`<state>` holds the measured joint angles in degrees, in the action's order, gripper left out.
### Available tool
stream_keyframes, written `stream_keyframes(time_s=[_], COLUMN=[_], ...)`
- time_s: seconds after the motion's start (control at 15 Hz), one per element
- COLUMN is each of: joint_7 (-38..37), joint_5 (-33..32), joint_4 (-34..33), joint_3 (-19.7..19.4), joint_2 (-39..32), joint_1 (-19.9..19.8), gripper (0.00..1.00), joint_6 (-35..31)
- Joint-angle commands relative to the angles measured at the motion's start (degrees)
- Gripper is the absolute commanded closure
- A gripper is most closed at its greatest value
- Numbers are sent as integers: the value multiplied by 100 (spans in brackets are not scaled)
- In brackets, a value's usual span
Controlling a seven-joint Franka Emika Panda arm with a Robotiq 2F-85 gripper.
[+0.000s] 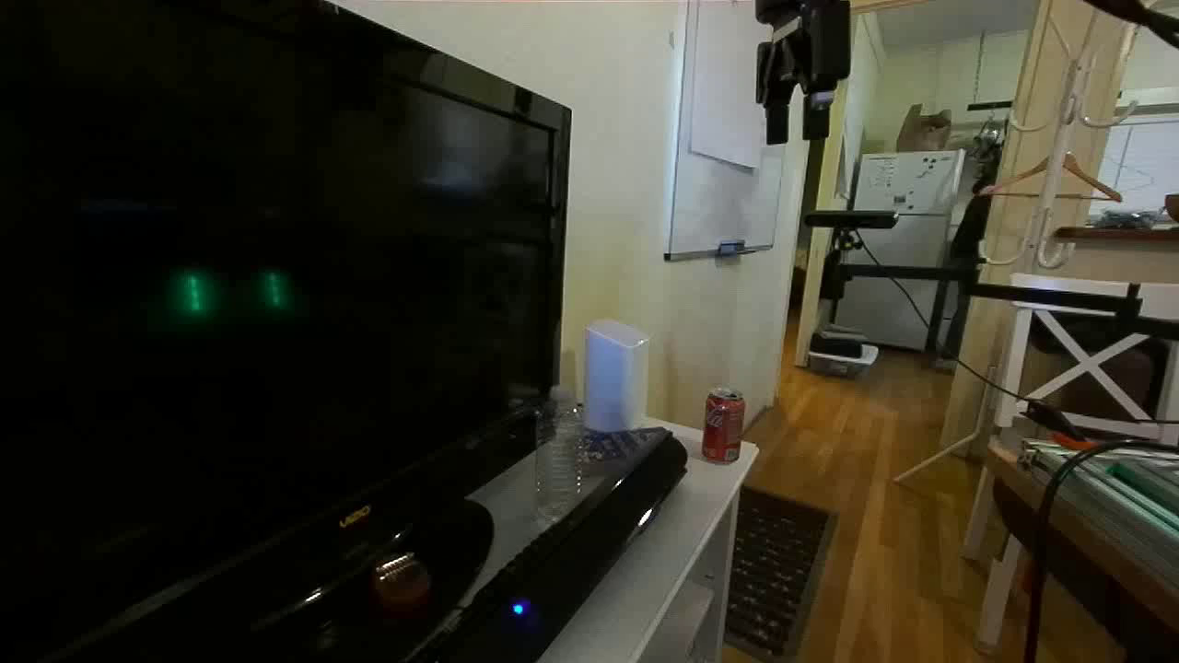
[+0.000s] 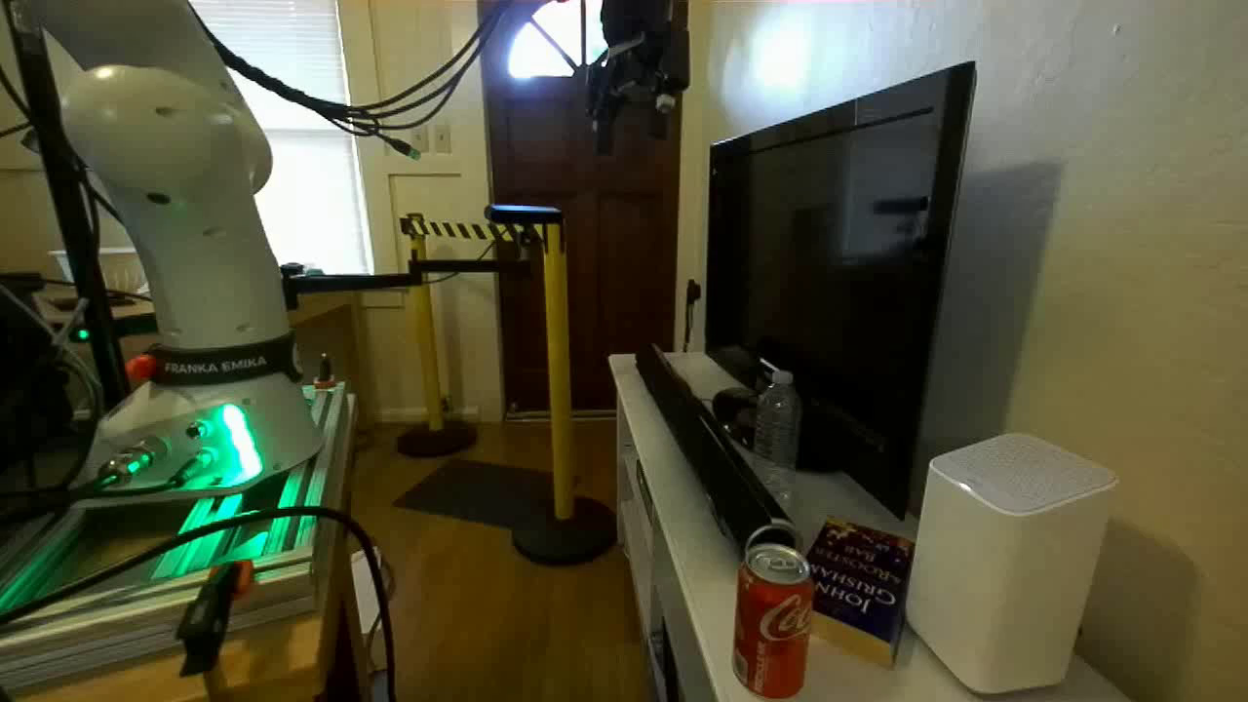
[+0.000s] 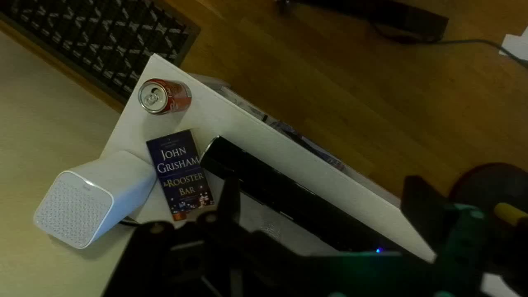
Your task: Move the clear bottle to the right.
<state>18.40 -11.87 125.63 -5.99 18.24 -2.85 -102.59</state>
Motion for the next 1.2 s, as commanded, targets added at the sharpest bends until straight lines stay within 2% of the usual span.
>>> stream_keyframes(time_s=[0.0,0.33,0.67,0.87,1.13], joint_7=[-1,-1,2,53,-48], joint_5=[0,0,377,902,1994], joint_4=[-12,-12,-68,-203,-551], joint_3=[-6,-6,-192,-262,-184], joint_2=[-2,-2,-632,-1166,-1804], joint_1=[8,8,-24,-16,-24], gripper=[0,0,0,0,0], joint_6=[14,13,-858,-1314,-1398])
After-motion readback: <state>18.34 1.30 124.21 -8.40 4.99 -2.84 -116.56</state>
